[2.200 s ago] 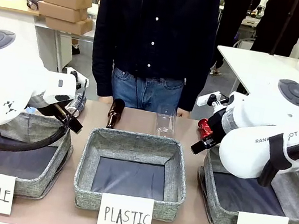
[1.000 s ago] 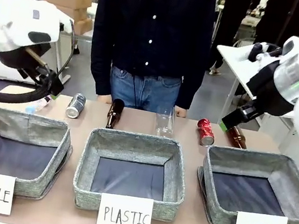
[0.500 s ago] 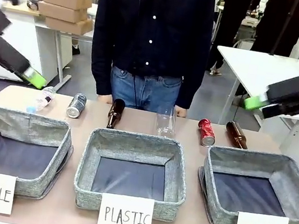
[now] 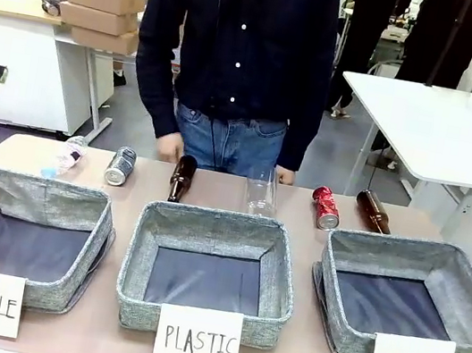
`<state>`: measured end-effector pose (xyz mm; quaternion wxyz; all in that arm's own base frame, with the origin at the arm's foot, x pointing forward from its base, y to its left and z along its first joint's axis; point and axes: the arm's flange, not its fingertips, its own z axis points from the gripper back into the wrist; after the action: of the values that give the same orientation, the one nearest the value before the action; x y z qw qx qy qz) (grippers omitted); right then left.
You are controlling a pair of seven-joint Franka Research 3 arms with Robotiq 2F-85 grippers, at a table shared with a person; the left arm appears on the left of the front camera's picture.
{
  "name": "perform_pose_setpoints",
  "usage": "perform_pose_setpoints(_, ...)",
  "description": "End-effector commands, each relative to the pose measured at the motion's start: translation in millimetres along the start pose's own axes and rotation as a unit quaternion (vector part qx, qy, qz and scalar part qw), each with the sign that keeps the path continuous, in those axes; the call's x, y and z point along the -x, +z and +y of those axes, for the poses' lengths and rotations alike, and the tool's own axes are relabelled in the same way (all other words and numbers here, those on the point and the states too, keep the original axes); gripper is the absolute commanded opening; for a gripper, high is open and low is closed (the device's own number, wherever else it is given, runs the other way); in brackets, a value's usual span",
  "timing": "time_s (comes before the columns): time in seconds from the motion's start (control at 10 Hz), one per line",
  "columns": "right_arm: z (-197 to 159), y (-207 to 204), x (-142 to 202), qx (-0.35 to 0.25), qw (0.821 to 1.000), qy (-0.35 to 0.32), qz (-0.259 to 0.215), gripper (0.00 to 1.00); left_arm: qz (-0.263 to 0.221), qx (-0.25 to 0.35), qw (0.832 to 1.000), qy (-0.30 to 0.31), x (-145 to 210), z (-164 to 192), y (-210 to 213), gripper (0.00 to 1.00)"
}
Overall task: Sort the can waste into the basket.
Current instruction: Pick up the can waste from the table and place it in the right Fabric basket.
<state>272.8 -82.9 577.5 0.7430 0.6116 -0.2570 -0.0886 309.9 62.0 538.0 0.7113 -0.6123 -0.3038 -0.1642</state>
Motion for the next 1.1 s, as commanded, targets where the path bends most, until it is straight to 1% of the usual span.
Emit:
perform_pose_setpoints(0.0,-33.6,-36.2,53.6,0.068,0.997,-0.014,-0.024,1.0,0.049,0.0,0.999,-0.023,1.9,-13.0,-17.6,1.0)
perform_pose_setpoints(0.1,0.0,0.0,0.0,0.0,1.0,0.0,0.0,1.0,0.049,0.0,0.999,-0.023,1.9,-13.0,-17.6,1.0)
perform_pose_setpoints(0.7,0.0,0.0,0.0,0.0,1.0,0.0,0.0,1.0,0.049,0.0,0.999,-0.023,1.9,-13.0,-17.6,1.0)
perform_pose_setpoints(0.8,2.1,3.3,5.0,0.009,1.0,-0.014,0.004,1.0,0.049,0.0,0.999,-0.023,1.9,-13.0,-17.6,1.0)
perform_pose_setpoints(0.9,4.5,-27.9,-0.6,0.11,0.994,-0.01,0.024,1.0,0.049,0.0,0.999,-0.023,1.9,-13.0,-17.6,1.0)
perform_pose_setpoints(1.0,-0.3,-65.4,-19.5,0.189,0.981,0.012,0.031,1.0,0.049,0.0,0.999,-0.023,1.9,-13.0,-17.6,1.0)
